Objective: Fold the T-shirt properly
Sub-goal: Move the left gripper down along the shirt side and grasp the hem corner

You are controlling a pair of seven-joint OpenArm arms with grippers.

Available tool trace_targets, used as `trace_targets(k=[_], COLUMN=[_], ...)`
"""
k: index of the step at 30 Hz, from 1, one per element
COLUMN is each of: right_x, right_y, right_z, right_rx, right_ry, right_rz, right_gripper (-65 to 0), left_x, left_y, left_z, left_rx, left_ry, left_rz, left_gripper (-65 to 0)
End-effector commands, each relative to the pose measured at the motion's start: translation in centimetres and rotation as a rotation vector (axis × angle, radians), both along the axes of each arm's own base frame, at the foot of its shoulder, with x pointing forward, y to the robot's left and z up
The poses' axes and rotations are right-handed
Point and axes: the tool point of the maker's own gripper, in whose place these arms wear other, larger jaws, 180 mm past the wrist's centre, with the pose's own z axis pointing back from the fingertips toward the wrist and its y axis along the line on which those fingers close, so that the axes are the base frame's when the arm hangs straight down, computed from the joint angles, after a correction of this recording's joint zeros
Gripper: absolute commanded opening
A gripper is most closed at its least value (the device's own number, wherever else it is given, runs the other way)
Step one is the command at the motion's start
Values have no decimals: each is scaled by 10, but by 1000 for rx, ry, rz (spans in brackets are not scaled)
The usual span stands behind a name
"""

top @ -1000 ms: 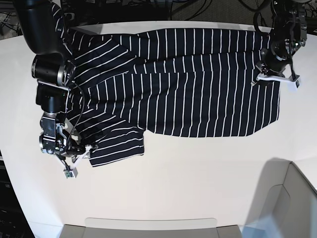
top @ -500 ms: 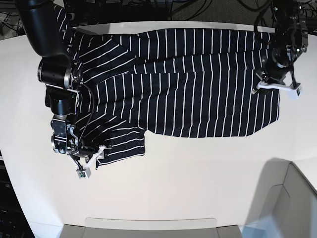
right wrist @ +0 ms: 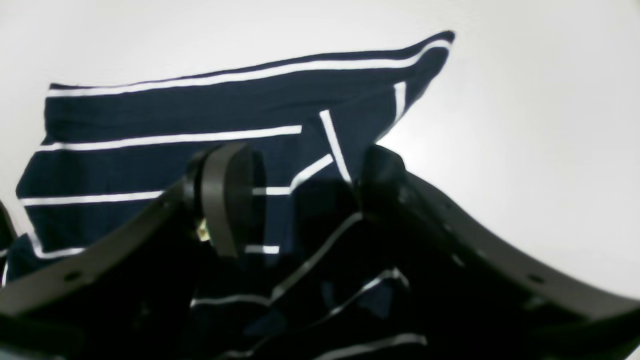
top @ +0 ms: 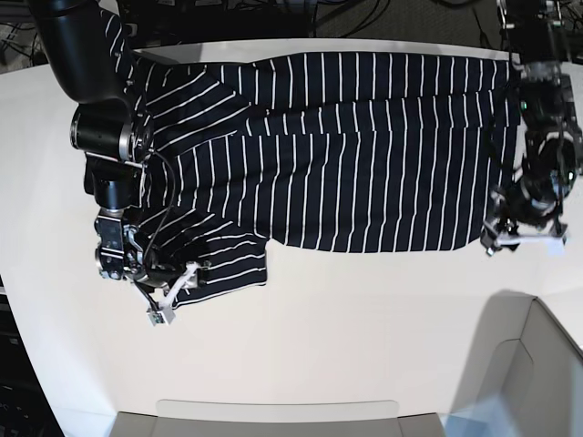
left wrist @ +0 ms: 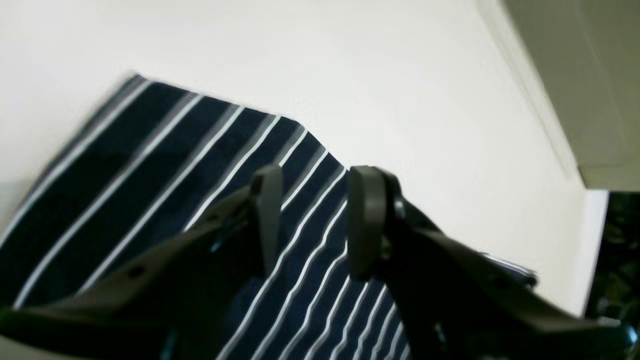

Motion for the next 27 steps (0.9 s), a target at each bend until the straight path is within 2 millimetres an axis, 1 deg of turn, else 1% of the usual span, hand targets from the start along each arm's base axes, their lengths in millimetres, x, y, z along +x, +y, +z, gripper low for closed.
trace_targets(k=[1, 2, 4, 6, 9, 10, 13, 15, 17, 19, 25, 27], right_x=[-5, -5, -6, -8, -10, -10, -10, -10, -10, -10, -10, -11], right_y=[-5, -5, -7, -10, -11, -11, -11, -11, -11, -11, -10, -10], right_z=[-4, -4, -4, -6, -10, -10, -10, -10, -10, -10, -10, -11], right_rx=[-40, -40, -49, -81, -128, -135, -134, -134, -134, -134, -134, -136], right_ry=[52, 52, 54, 61, 73, 75, 75, 75, 75, 75, 75, 75], right_rz=[16, 16, 18, 32, 60, 63, 61, 61, 61, 61, 63, 65], right_gripper=[-308, -308, -308, -308, -308, -308, -308, -308, -308, -308, -308, -308], left_x=[13, 19, 28, 33, 28, 28, 25, 18, 13, 10, -8, -1], left_y=[18, 23, 34, 56, 84, 87, 91, 94, 101, 104, 93, 92], left_z=[19, 19, 10, 6, -12, -16, -25, -37, -46, -55, -87, -86], left_rx=[58, 94, 174, 265, 398, 439, 519, 546, 560, 563, 479, 466], left_ry=[-33, -35, -14, 16, 108, 125, 163, 199, 230, 237, 250, 224], left_rz=[-30, -68, -149, -171, -215, -265, -407, -474, -472, -472, -609, -615], left_gripper=[-413, -413, -412, -412, -412, -412, -412, -412, -412, -412, -411, -411])
